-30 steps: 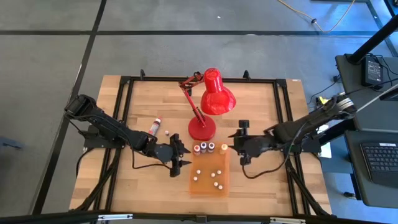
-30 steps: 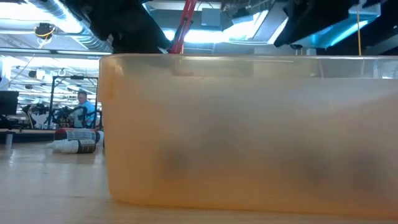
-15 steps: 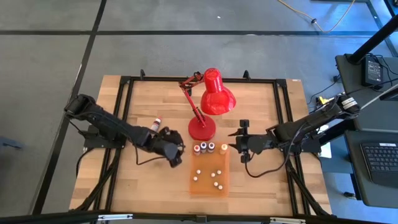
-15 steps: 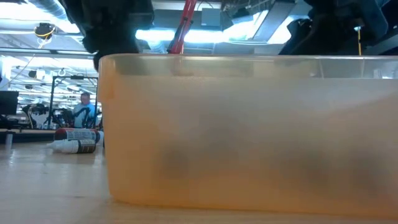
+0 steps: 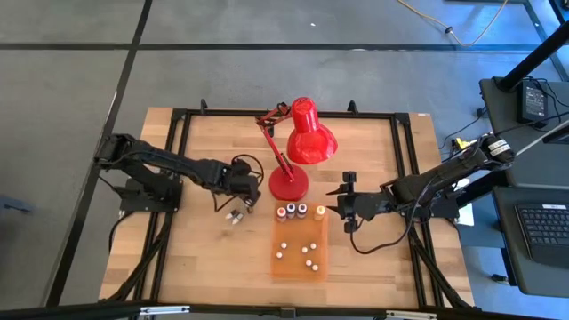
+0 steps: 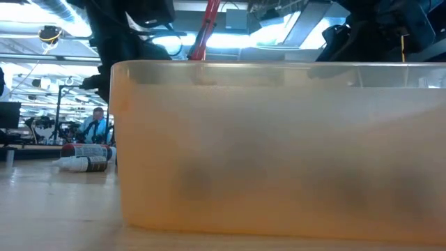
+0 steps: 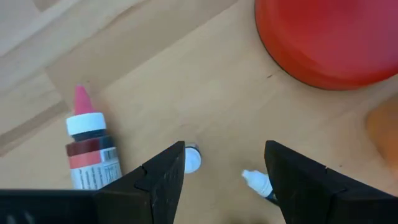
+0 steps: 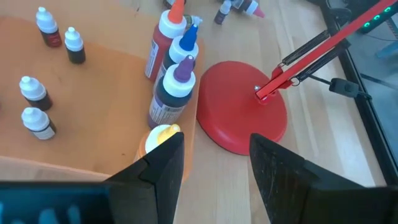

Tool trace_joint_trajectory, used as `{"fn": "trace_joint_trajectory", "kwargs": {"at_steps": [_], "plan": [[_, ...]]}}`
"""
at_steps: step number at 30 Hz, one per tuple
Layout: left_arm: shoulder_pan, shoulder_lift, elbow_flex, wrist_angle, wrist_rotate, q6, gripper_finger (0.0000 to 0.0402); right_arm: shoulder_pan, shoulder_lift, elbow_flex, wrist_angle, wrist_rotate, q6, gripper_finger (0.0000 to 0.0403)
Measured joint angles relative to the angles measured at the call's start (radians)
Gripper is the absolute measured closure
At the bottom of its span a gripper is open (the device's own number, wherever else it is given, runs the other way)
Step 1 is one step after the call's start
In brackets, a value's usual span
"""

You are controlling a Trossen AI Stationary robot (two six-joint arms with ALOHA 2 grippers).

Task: Pick & Place food coloring
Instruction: Put the top small black food coloring bottle into the orange bin

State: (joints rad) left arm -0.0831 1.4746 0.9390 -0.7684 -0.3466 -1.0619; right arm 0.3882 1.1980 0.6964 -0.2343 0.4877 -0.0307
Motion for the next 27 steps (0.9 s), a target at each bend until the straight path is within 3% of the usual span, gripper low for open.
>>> {"fn": "trace_joint_trajectory", "kwargs": {"at_steps": [4, 10, 27], "plan": [[0.021, 0.0, 0.0, -0.003, 0.01, 0.077, 0.0187, 0.0, 0.0, 0.0, 0.0, 0.0, 0.0, 0.0219], [0.039, 0.022, 0.001, -0.027, 0.105, 0.065, 0.0187, 0.0, 0.0, 0.0, -0.001, 0.0, 0.0, 0.0219], [0.066, 0.123, 0.0, -0.035, 0.133, 0.07, 0.0187, 0.0, 0.0, 0.0, -0.002, -0.002, -0.004, 0.0219]]}}
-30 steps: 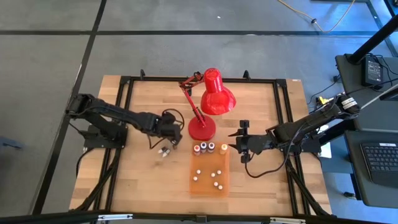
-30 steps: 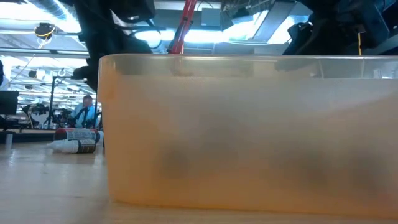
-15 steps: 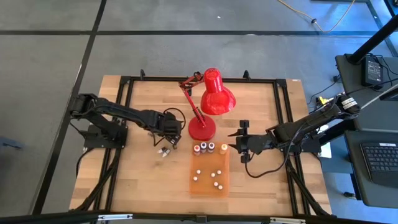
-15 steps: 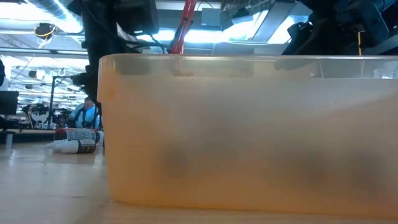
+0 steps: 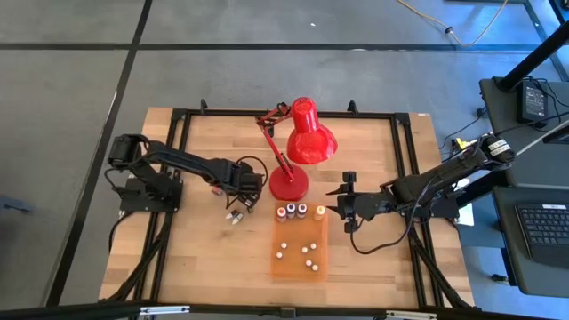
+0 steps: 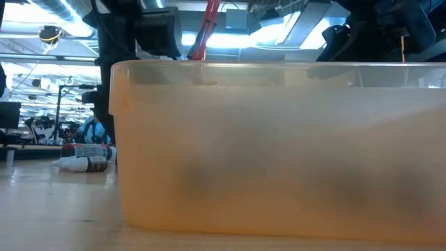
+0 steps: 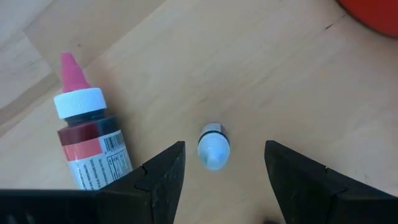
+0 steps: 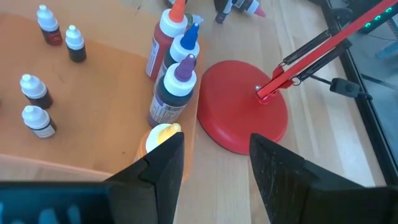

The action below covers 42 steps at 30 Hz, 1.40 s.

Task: Pick & Place food coloring
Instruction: Put the top small black food coloring bottle into the orange bin

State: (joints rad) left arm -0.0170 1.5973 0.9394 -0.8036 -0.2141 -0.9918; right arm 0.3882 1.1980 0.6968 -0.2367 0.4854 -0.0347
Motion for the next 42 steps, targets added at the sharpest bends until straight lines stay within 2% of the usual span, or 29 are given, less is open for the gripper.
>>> {"fn": "trace_joint_trajectory", "kwargs": {"at_steps": [7, 11, 23, 28, 36, 42], "plan": [[0.0, 0.032, 0.0, -0.003, 0.028, 0.002, 0.0189, 0.0, 0.0, 0.0, 0.0, 0.0, 0.0, 0.0219], [0.0, 0.036, 0.0, 0.0, 0.009, 0.003, 0.0206, 0.0, 0.0, 0.0, 0.0, 0.0, 0.0, 0.0219], [0.0, 0.036, 0.0, -0.001, -0.001, 0.012, 0.0295, 0.0, 0.0, 0.0, 0.0, 0.0, 0.0, 0.0219], [-0.006, 0.036, 0.008, -0.012, -0.037, 0.033, 0.0341, 0.0, 0.0, 0.0, 0.0, 0.001, 0.0, 0.0219], [-0.065, 0.036, 0.182, -0.139, -0.066, 0.102, 0.035, 0.0, 0.0, 0.0, -0.001, 0.001, -0.001, 0.0219], [-0.165, 0.035, 0.335, -0.116, -0.056, 0.216, 0.0349, 0.0, 0.0, 0.0, -0.002, 0.002, -0.001, 0.0219]]}}
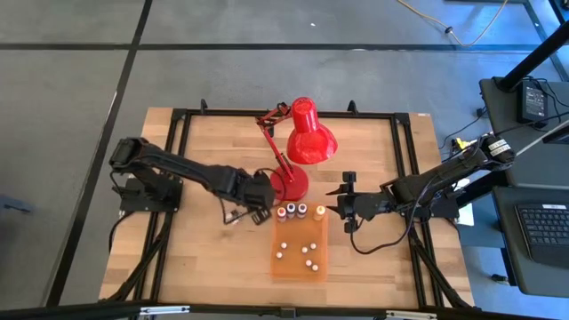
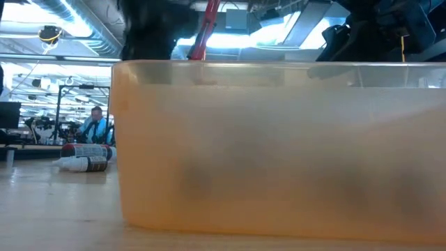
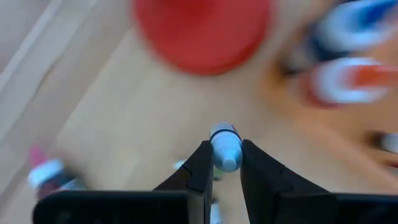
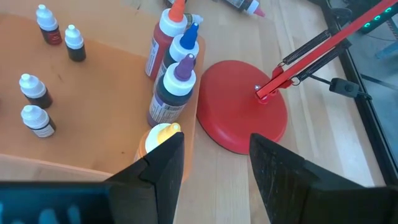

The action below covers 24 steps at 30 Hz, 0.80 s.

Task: Pick & Place food coloring
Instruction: Put the top small black food coloring bottle into the orange bin

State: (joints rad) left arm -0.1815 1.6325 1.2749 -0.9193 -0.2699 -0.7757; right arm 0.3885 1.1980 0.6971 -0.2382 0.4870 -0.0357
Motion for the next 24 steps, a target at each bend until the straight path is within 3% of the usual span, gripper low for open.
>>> {"fn": "trace_joint_trajectory", "kwargs": {"at_steps": [10, 24], "plan": [[-0.197, 0.022, 0.186, 0.09, -0.072, 0.175, 0.0349, 0.0, 0.0, 0.0, -0.022, 0.0, 0.0, 0.0219], [-0.247, 0.361, 0.413, 0.07, -0.007, 0.223, 0.0348, 0.0, 0.0, 0.0, -0.026, 0.0, 0.005, 0.0219]]}}
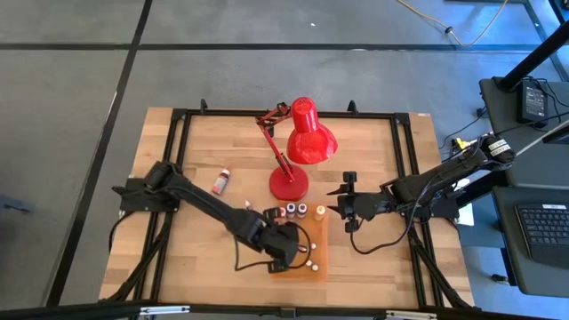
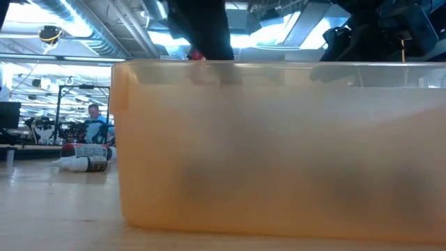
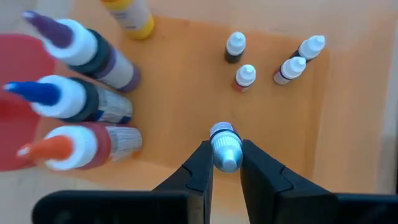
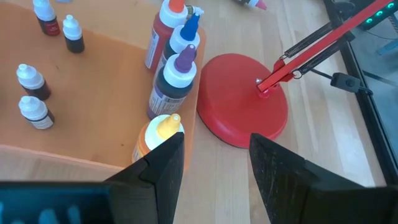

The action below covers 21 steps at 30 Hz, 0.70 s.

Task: Pick & Place food coloring
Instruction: Put the top small black food coloring bottle into the orange bin

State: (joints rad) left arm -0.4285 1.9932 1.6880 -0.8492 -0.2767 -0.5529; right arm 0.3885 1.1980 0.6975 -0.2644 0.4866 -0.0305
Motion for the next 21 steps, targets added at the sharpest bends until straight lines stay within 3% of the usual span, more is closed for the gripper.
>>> {"fn": "trace_joint_trajectory", "kwargs": {"at_steps": [7, 21], "plan": [[0.03, 0.043, 0.009, -0.015, 0.058, -0.023, 0.0348, 0.0, 0.0, 0.0, -0.001, -0.017, 0.001, 0.0219], [-0.002, 0.1, 0.01, 0.114, 0.159, 0.069, 0.0347, 0.0, 0.0, 0.0, -0.002, -0.018, 0.012, 0.0219]]}}
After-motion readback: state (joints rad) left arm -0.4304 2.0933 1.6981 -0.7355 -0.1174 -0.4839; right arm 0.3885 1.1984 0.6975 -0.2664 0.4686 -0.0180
